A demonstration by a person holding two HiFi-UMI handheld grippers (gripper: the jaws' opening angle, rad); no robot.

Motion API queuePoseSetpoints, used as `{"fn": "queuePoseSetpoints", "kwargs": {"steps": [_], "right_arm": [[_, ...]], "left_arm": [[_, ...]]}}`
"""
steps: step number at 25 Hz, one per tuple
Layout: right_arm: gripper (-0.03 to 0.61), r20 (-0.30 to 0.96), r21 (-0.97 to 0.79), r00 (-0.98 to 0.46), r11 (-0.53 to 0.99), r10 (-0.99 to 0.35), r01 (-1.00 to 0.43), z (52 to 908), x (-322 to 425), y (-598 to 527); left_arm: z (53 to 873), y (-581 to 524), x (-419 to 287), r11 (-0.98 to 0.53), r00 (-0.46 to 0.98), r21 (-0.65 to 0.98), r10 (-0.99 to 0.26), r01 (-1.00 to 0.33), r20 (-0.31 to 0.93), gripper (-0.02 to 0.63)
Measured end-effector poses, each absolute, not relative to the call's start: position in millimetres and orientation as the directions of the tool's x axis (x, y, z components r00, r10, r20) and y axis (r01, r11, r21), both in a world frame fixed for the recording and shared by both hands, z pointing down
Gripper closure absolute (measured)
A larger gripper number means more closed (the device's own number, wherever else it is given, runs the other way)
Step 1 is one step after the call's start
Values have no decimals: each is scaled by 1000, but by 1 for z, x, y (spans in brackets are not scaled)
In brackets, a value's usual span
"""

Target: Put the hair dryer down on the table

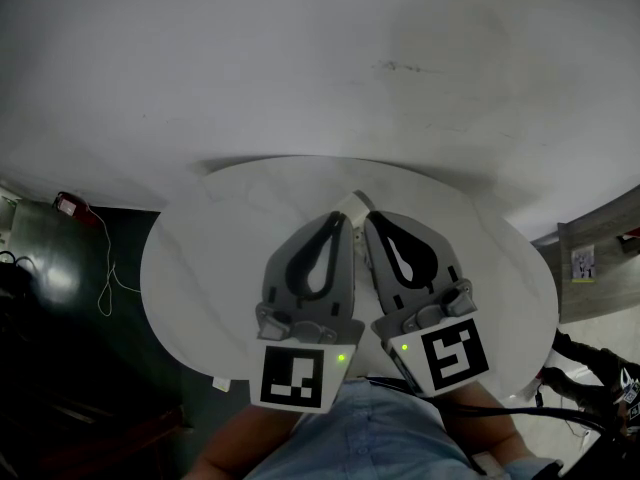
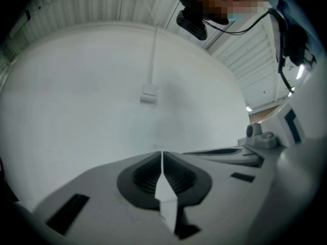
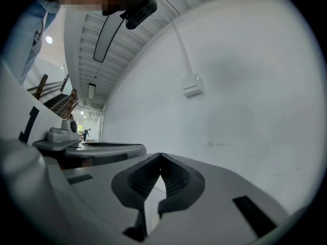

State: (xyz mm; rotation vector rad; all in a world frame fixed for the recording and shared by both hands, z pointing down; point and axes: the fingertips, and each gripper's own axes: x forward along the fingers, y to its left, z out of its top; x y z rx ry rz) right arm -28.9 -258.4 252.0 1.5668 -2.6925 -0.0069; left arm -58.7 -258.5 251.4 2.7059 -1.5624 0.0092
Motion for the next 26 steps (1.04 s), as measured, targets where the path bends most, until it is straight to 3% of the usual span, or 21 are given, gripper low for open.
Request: {"fn": "queuePoseSetpoints", "kwargs": {"steps": [26], "right_arm": [[568, 23, 31, -494, 495, -869, -869, 253, -27, -256]], "left_arm": [[252, -256, -56, -501, 501, 6, -865, -865, 13, 597]]}}
